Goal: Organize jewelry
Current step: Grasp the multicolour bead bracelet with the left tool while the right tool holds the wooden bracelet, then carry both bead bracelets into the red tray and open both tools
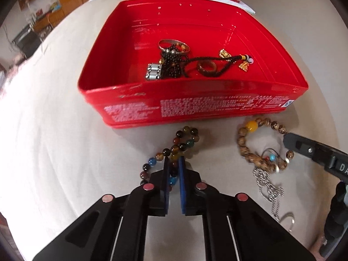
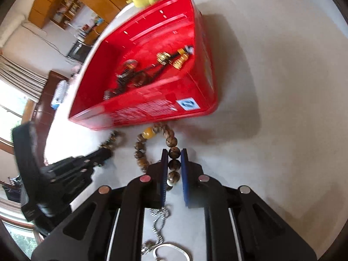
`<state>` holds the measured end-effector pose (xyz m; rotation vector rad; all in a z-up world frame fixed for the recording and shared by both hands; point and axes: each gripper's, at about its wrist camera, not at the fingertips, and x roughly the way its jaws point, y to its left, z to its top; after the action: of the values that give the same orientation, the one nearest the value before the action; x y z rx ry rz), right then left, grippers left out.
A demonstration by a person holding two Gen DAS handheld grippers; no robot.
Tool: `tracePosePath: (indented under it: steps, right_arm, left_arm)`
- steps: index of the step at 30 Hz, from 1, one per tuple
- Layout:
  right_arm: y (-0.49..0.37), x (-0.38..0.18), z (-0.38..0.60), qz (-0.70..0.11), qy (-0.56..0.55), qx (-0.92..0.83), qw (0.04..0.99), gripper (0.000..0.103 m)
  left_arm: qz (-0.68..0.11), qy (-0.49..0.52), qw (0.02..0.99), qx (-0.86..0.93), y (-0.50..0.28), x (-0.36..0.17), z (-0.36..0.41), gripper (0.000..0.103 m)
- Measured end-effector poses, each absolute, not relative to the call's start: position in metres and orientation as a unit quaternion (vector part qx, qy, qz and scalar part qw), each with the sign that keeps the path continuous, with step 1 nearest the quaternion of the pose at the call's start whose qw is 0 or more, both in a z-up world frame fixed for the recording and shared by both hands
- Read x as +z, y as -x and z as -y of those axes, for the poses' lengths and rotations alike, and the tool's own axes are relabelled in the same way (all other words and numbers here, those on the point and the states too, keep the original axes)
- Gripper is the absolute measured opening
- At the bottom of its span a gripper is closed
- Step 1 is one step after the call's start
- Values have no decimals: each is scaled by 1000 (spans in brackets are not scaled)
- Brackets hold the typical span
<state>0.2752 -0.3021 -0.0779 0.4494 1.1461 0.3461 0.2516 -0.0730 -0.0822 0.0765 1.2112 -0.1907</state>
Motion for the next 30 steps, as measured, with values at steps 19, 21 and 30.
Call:
tracePosePath:
  steps: [19,21,30]
  right_arm:
    - [-243,-4,312,-461,-206,197,840,10]
    - [-242,1,312,-458,-203,197,843,10]
    - [-252,21,306,-456,-174,185,853,10]
  left_arm:
    - [-513,13,844,-156,-215,-9,60,7]
    - [-506,13,848,-161,-211,-1,60,7]
    - [-488,13,858,-160,-223,25,67,7]
